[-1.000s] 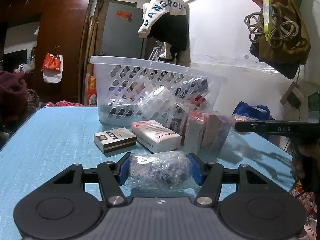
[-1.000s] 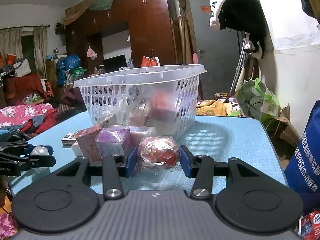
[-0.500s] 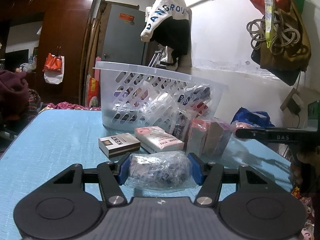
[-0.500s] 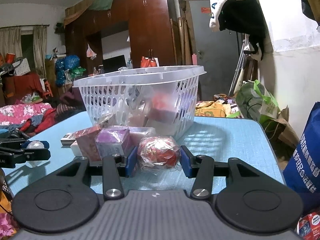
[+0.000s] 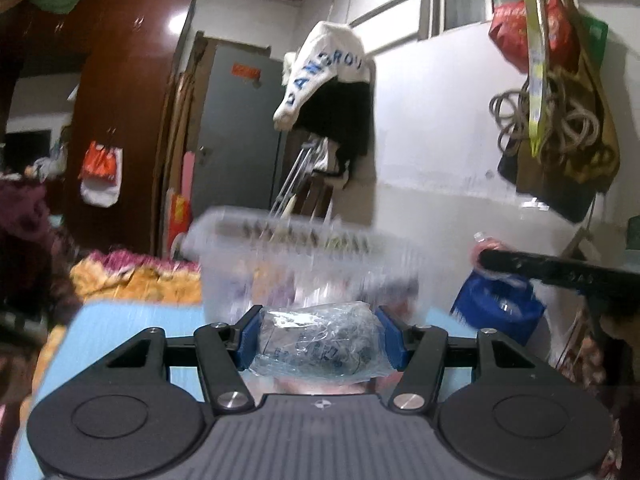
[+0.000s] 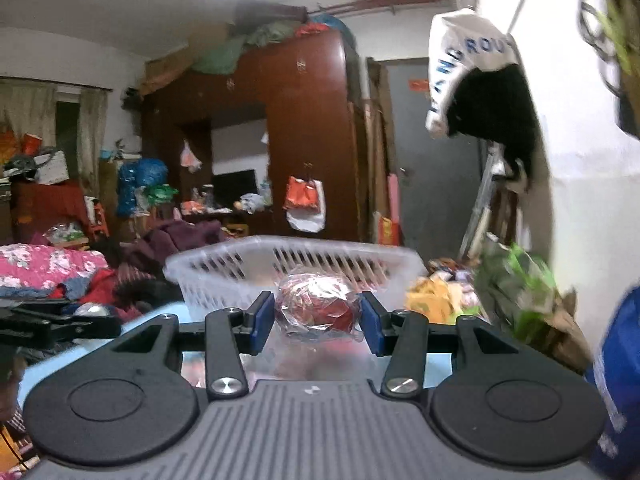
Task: Organize objects
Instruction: 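Carry both items over the basket and open both tools to drop them, then grasp the white KENT pack with left tool while right grasps pink-purple box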
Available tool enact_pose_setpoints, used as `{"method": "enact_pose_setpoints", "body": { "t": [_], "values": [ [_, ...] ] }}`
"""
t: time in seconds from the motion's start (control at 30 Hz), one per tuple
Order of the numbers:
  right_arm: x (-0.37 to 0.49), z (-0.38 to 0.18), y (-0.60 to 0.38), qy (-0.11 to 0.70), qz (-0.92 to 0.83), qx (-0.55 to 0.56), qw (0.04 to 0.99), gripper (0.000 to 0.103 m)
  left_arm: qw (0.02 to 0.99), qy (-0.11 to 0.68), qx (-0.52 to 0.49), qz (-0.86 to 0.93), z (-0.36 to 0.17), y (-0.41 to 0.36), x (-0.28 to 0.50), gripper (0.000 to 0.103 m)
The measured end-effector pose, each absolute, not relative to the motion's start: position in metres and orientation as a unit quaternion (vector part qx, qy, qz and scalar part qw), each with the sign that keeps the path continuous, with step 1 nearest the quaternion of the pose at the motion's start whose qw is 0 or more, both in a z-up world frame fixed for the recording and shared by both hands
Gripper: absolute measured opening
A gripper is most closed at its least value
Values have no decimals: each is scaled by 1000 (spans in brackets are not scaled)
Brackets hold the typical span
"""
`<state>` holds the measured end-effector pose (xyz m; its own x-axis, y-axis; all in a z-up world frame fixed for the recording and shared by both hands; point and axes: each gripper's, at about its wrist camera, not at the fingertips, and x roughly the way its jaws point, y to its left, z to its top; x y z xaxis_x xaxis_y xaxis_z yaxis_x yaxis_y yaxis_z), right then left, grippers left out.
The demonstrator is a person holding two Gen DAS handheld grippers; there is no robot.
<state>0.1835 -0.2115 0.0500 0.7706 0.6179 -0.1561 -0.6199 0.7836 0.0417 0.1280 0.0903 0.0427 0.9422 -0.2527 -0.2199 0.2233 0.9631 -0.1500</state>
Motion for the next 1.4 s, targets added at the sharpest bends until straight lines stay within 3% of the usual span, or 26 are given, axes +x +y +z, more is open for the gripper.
{"method": "enact_pose_setpoints", "body": {
  "t": [0.17, 0.3, 0.33, 0.37, 0.43, 0.5, 0.53, 0.57, 0.77, 1.03, 1.4],
  "values": [
    [231, 81, -165, 104, 332, -30, 937, 50, 983, 138, -63, -106, 88, 91, 197, 63],
    [259, 80, -137, 129, 322, -53, 936, 50, 980, 174, -49, -88, 93, 83, 246, 63],
    [264, 78, -131, 129, 322, -55, 936, 51, 980, 176, -42, -84, 92, 81, 254, 70],
    [265, 74, -130, 132, 320, -59, 936, 58, 979, 184, -37, -81, 90, 79, 263, 84],
    [268, 72, -127, 145, 310, -66, 937, 86, 977, 198, -40, -68, 85, 81, 273, 88],
    [255, 70, -142, 129, 299, -57, 944, 91, 979, 187, -45, -70, 81, 88, 260, 88],
    [245, 69, -151, 122, 302, -51, 944, 100, 980, 176, -48, -74, 80, 91, 245, 88],
    [233, 68, -161, 114, 310, -45, 943, 103, 982, 168, -49, -77, 78, 94, 230, 91],
    [190, 23, -203, 130, 324, -23, 937, 103, 972, 212, -60, -83, 35, 108, 173, 95],
    [206, -5, -203, 206, 331, 0, 921, 103, 959, 264, -86, -59, -3, 129, 175, 95],
    [194, -15, -196, 212, 347, -12, 914, 103, 951, 294, -76, -60, -25, 128, 178, 95]
  ]
}}
